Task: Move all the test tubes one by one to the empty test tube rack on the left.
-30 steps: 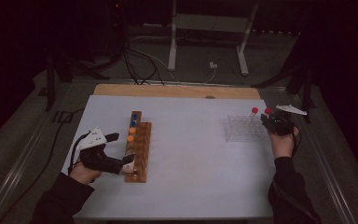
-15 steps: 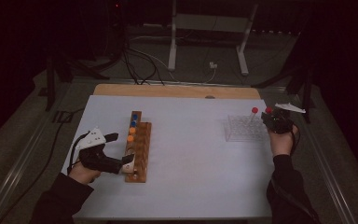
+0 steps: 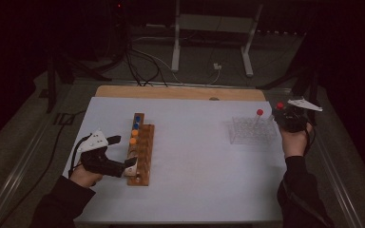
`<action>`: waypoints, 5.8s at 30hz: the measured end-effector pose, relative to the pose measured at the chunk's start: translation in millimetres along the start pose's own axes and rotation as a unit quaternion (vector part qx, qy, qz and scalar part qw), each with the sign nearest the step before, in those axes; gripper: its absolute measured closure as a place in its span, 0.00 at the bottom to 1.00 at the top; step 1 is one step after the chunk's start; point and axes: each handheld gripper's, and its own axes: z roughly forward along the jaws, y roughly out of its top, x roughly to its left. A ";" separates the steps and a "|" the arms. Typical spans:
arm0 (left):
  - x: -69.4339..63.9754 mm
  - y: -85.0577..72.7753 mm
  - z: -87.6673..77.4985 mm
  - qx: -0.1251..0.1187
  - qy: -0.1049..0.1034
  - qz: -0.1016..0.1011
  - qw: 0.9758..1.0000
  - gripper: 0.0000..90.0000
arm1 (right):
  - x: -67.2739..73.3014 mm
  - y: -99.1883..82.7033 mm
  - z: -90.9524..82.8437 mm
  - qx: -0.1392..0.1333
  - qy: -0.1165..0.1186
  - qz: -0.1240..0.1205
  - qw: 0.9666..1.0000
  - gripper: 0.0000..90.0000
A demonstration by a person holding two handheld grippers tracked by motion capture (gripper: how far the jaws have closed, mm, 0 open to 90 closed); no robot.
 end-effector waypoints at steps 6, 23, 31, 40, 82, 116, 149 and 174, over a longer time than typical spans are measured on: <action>-5.0 2.7 0.6 0.011 0.003 0.008 1.000 0.02 | 10.0 5.9 -20.3 -0.010 0.013 -0.018 1.000 0.82; -20.4 17.4 6.7 0.023 -0.023 0.024 0.999 0.02 | 74.8 -4.7 -59.1 -0.011 0.115 -0.080 0.990 0.82; -26.0 26.1 13.3 0.022 -0.037 0.025 0.999 0.02 | 116.2 -15.4 -68.2 -0.007 0.172 -0.115 0.978 0.82; -34.6 37.7 26.6 0.028 -0.048 0.034 0.998 0.02 | 161.7 -25.6 -76.5 -0.004 0.233 -0.155 0.960 0.82; -84.8 75.0 87.3 0.026 -0.140 0.068 0.987 0.62 | 246.3 -52.6 -91.7 0.007 0.339 -0.228 0.913 0.82; -60.5 80.5 60.5 0.022 -0.082 0.081 0.993 0.80 | 223.6 -46.6 -90.8 -0.012 0.327 -0.181 0.927 0.17; -2.5 55.9 -19.4 0.007 0.038 0.037 0.999 0.80 | 207.0 -44.8 -84.4 -0.013 0.317 -0.144 0.937 0.00; 3.9 4.8 7.3 0.055 0.033 0.021 0.998 0.80 | 204.3 -45.2 -83.1 -0.011 0.318 -0.143 0.937 0.00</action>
